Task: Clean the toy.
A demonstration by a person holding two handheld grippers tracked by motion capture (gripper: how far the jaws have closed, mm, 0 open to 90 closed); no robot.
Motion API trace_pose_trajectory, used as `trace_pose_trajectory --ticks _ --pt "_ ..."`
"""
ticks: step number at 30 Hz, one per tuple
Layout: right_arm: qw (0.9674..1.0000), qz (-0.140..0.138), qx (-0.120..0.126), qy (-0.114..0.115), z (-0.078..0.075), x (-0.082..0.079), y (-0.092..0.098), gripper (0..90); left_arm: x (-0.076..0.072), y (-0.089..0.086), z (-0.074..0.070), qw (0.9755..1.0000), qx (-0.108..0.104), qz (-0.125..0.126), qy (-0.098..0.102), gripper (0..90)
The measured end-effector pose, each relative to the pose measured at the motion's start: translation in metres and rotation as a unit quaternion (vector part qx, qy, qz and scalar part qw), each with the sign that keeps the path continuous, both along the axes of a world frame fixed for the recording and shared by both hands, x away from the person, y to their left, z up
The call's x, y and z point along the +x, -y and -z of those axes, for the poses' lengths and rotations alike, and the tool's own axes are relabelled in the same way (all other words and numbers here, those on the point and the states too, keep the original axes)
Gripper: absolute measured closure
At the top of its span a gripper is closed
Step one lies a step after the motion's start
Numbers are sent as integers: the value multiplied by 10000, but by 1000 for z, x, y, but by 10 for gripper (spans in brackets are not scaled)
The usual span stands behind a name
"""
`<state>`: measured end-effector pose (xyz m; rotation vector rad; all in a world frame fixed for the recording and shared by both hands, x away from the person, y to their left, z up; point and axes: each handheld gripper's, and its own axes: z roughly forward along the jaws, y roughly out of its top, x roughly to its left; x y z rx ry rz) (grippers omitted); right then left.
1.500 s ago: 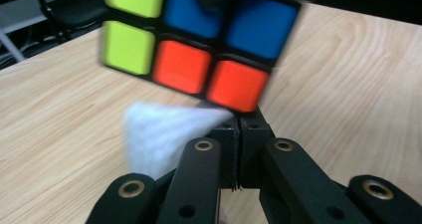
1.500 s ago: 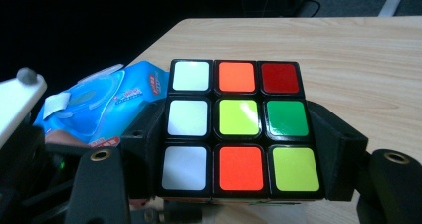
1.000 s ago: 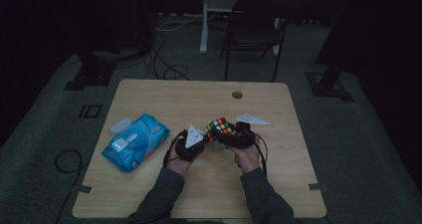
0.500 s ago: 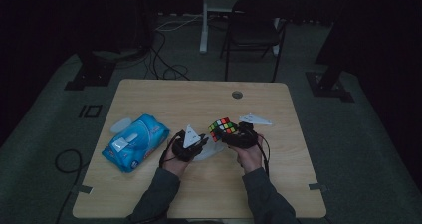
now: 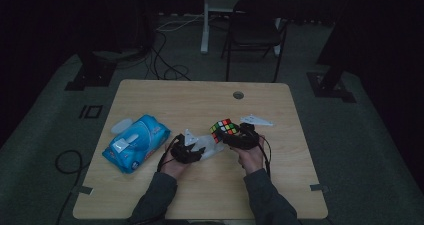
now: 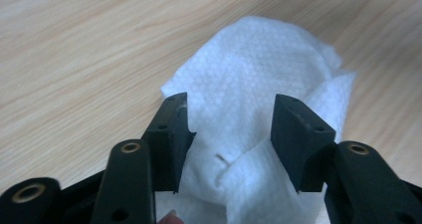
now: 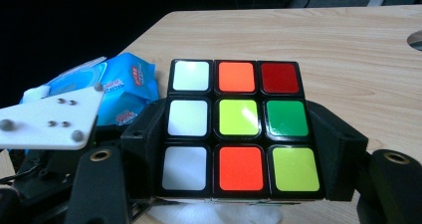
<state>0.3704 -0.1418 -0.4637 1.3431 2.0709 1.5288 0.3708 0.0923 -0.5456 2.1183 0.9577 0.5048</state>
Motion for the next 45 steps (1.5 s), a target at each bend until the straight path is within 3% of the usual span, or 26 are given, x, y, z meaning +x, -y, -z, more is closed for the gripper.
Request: trace_pose_trajectory --ticks 5,8,13,16,18,22,30,38,45 --pt "10000 -13 -14 -5 1 0 -1 339 0 0 -1 9999 160 -23 -53 757" --pt "10000 -23 -27 -7 1 0 -2 339 -1 -2 -4 9999 105 27 -95 860" --pt "9999 -77 -77 -53 6 0 -2 339 -8 -7 -18 9988 -413 261 86 869" --pt "9999 -91 -76 -69 7 -1 -3 339 -11 -5 -25 9976 -537 378 199 868" --pt "9999 -120 -43 -80 8 -1 -7 339 -17 0 -35 9950 -707 583 393 868" --pt "9998 -153 -20 -84 6 -1 -10 339 -23 5 -43 9923 -788 758 584 869" --pt "9999 -95 111 -71 3 1 -7 338 -29 9 -48 9892 -864 980 661 869" --pt "9997 -136 165 -120 5 -1 -2 338 -25 1 -53 9868 -1179 857 707 869" --pt "9997 -156 157 -139 8 -2 0 339 -21 -8 -58 9858 -1318 702 767 868"
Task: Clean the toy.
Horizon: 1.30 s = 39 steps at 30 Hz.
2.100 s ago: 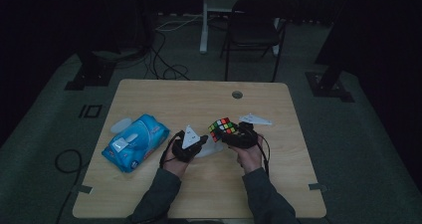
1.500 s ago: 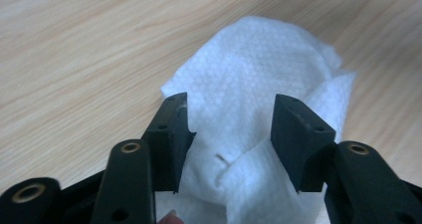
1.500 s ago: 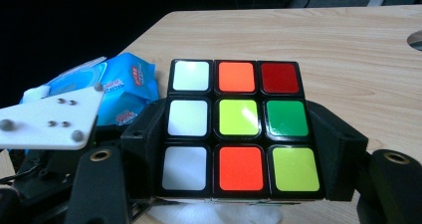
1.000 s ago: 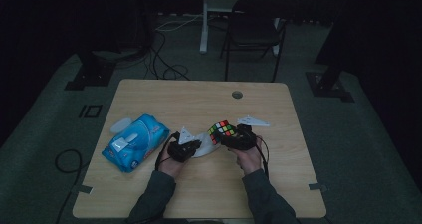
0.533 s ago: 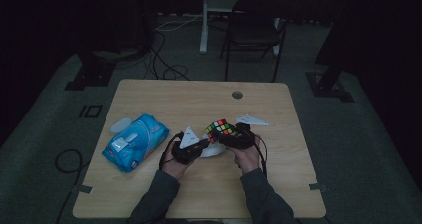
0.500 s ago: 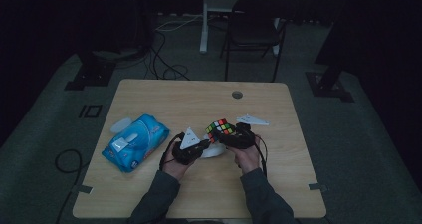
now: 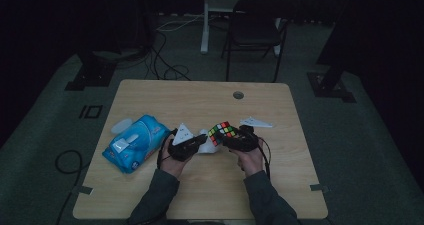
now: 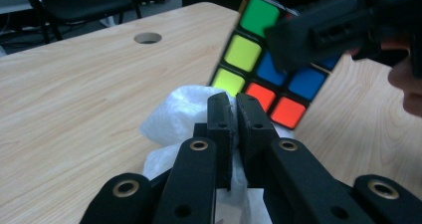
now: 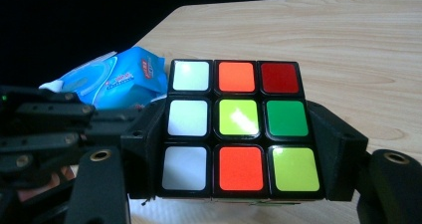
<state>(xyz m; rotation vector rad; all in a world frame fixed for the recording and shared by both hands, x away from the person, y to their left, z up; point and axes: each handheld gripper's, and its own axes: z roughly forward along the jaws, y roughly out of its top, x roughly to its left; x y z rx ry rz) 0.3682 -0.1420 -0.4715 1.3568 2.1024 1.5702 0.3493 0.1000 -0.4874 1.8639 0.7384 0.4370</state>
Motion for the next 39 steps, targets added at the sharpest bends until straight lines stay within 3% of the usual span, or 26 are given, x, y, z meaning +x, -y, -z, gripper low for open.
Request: trace_pose_trajectory --ticks 6,11,20,24,30,33,39 --pt "9999 -32 136 -96 2 0 0 339 2 -5 -2 9997 -213 -89 -14 868" --pt "9995 3 282 -107 0 3 0 338 0 0 2 9998 -154 54 -73 868" --pt "9995 67 313 -68 -4 5 3 338 -8 10 7 9993 -69 342 -108 867" --pt "9997 102 207 -52 -2 5 4 338 -10 6 5 9995 -111 296 -66 867" --pt "9997 182 -133 68 0 3 6 338 -7 -7 3 9999 -89 31 -49 866" --pt "9985 252 -439 196 2 2 6 339 -4 -14 5 9999 -16 -130 -75 865" --pt "9960 326 -766 333 4 0 6 338 -2 -20 10 9992 125 -340 -148 864"
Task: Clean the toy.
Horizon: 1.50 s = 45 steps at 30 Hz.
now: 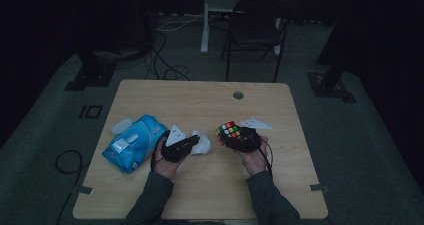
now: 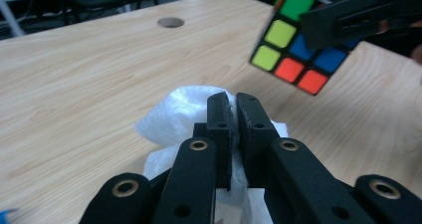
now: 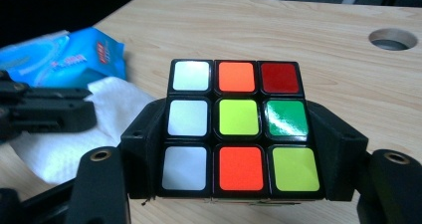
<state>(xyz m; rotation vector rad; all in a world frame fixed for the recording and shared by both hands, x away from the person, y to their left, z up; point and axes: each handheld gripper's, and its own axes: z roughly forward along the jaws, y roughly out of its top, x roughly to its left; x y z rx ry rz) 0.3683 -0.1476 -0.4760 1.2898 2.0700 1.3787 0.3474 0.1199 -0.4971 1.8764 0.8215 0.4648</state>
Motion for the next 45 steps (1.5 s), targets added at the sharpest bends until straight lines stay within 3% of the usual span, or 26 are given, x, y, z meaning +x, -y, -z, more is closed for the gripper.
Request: trace_pose_trajectory --ticks 2,9,21,45 --pt "9999 46 -149 28 3 -1 1 339 1 -3 2 9999 59 -89 -38 864" --pt "9998 153 -156 -43 9 -1 6 339 3 -7 7 9995 190 -220 -107 864" --pt "9987 315 -401 -68 21 -2 14 338 6 -13 16 9984 359 -391 -186 861" --pt "9933 573 -962 -276 45 0 26 338 7 -29 34 9943 653 -749 -388 855"
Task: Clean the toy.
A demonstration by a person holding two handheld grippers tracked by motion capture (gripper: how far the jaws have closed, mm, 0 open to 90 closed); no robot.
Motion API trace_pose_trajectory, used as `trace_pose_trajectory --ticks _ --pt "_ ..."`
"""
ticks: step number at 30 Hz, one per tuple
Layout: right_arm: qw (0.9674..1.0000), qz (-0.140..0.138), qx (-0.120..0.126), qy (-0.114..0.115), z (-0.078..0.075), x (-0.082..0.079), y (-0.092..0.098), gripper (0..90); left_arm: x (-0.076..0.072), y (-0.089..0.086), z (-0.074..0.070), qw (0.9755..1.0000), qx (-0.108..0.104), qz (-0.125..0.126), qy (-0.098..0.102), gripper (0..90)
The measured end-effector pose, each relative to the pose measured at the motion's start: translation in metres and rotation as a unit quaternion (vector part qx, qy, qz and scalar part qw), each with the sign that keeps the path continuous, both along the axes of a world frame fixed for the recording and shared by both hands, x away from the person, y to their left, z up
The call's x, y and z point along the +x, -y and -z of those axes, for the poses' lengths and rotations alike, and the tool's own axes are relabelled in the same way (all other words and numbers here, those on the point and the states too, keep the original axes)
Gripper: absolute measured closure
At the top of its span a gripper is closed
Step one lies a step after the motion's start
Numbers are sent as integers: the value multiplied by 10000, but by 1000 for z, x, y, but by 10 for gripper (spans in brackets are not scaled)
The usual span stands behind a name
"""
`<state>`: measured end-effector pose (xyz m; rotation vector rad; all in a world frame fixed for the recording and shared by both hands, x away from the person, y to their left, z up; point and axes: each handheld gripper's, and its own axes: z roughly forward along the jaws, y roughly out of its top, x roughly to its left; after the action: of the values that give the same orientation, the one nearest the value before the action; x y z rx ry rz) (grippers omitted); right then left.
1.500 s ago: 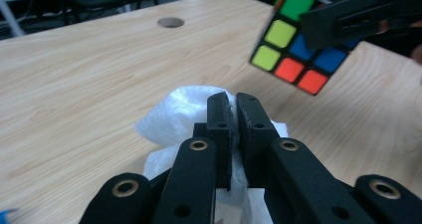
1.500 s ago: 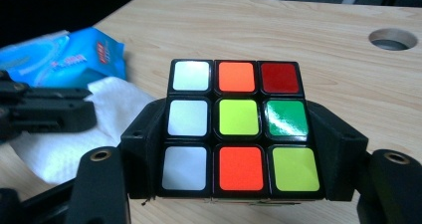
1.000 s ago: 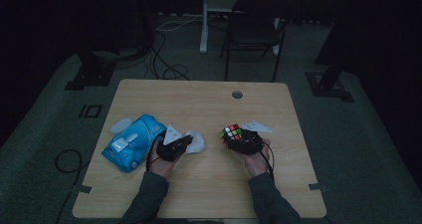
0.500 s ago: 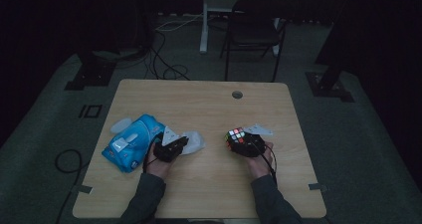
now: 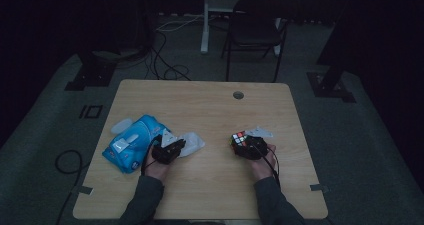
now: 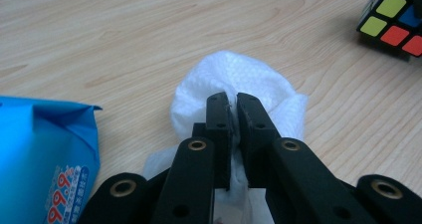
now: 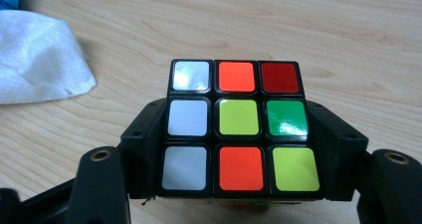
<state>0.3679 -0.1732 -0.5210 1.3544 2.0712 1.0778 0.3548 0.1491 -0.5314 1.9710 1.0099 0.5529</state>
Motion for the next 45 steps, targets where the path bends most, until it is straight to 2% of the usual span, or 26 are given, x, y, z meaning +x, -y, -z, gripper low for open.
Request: trace_pose_trajectory --ticks 12,22,28,35,45 --pt "9999 45 -44 -122 3 4 1 338 0 -8 5 9999 7 -134 -84 839" --pt "9999 27 -127 -105 5 5 -1 337 0 -10 4 9998 -23 -191 -64 808" --pt "9999 -1 -90 -99 5 5 0 324 -1 -13 2 9996 -148 -254 -9 716" --pt "9999 6 -11 148 -3 0 1 252 -5 -16 -6 9993 -270 -235 107 630" --pt "9994 -92 14 337 -14 -14 15 260 -10 -18 -12 9991 -315 -212 211 586"
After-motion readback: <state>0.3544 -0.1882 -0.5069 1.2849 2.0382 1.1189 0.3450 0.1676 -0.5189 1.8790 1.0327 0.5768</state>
